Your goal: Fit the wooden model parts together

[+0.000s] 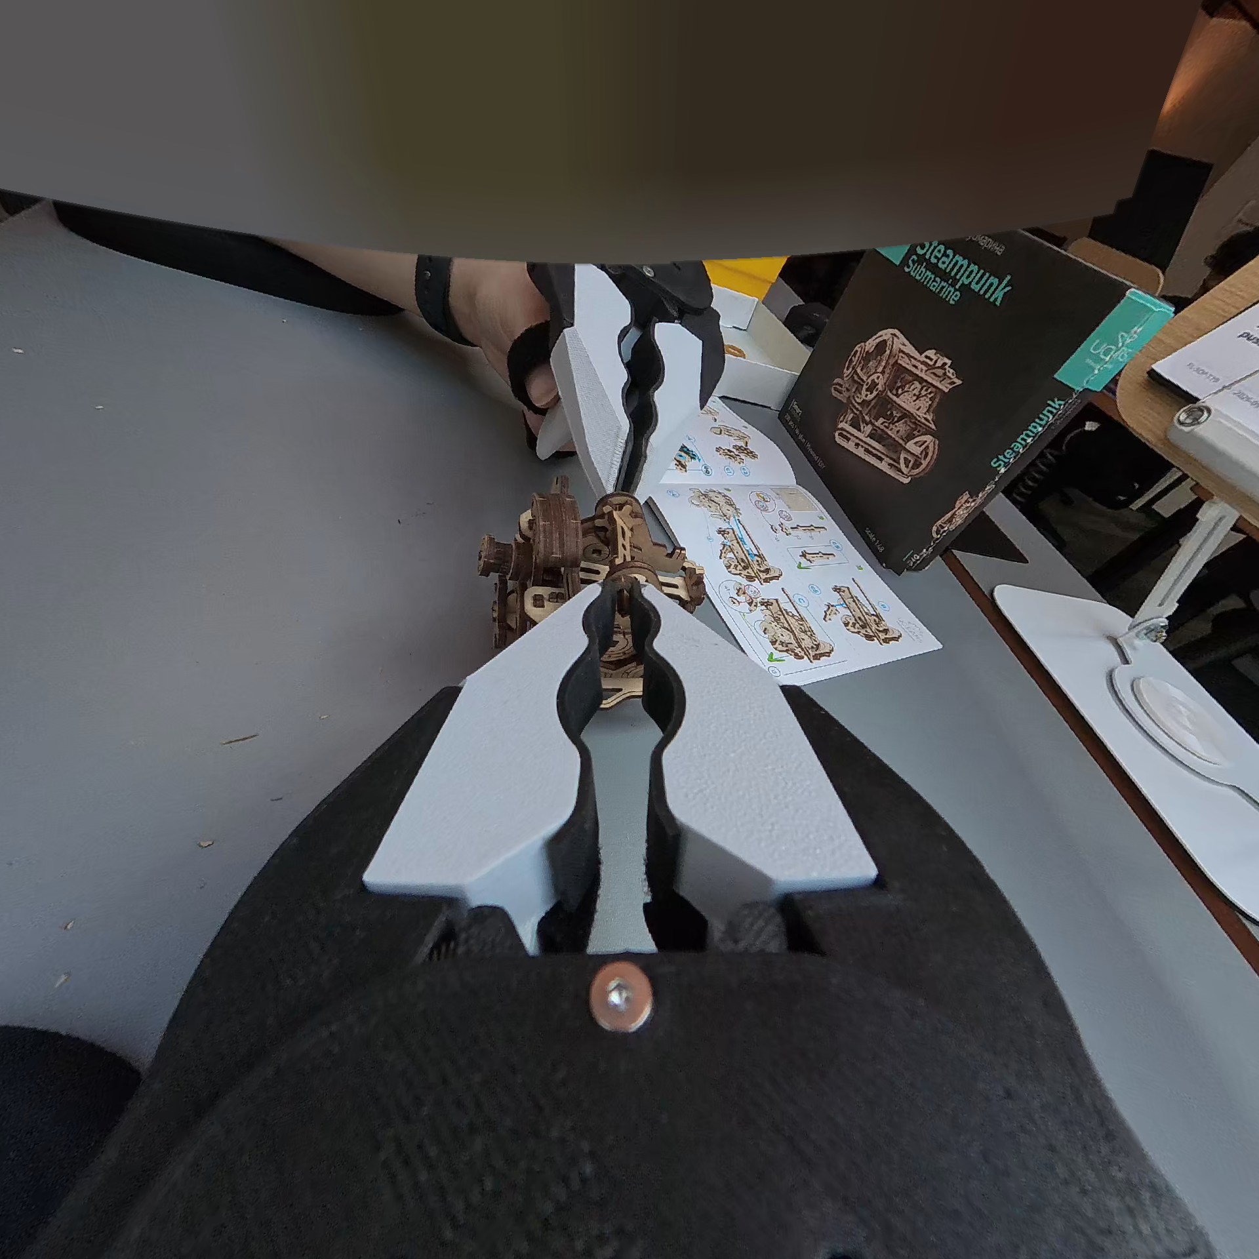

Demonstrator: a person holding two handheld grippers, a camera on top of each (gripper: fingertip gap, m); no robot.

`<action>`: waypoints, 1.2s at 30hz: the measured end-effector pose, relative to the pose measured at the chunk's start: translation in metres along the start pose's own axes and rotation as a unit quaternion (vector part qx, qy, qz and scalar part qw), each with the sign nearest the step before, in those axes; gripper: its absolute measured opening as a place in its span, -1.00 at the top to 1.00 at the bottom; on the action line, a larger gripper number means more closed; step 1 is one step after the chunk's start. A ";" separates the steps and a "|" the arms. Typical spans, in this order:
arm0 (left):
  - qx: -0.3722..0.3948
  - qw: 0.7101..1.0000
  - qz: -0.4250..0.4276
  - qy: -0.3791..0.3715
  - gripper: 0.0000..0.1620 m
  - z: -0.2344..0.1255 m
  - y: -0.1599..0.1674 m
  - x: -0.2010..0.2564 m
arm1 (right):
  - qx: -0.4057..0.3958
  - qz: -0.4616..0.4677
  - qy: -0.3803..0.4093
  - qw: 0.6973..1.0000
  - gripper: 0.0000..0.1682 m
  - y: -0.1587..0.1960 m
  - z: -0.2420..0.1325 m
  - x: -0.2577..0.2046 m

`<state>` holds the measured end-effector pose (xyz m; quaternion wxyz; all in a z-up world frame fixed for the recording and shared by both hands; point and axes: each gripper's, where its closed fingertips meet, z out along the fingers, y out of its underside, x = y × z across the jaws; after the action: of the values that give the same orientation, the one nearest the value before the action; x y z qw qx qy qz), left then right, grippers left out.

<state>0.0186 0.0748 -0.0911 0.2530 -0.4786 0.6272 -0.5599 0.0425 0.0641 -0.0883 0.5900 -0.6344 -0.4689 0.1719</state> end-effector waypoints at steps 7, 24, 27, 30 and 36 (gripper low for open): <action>-0.027 0.999 -0.018 0.005 0.99 -0.001 0.008 -0.003 | -0.018 -0.008 -0.042 0.999 1.00 0.004 0.004 -0.004; -0.030 1.000 -0.007 -0.002 0.98 -0.003 0.009 -0.005 | 0.010 -0.002 -0.052 0.999 1.00 0.005 0.007 -0.003; -0.032 0.999 0.009 -0.011 0.98 -0.003 0.010 -0.005 | 0.009 -0.006 -0.052 0.999 1.00 0.005 0.007 -0.003; -0.031 0.999 0.015 -0.019 0.98 -0.004 0.009 -0.007 | 0.009 -0.007 -0.051 0.999 0.99 0.005 0.008 -0.003; -0.026 0.999 0.014 -0.015 0.99 -0.004 0.008 -0.006 | -0.006 0.005 -0.050 0.999 1.00 0.008 0.010 0.000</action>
<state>0.0149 0.0818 -0.0992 0.2578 -0.4845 0.6446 -0.5322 0.0378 0.0712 -0.0985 0.5616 -0.6305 -0.4957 0.2034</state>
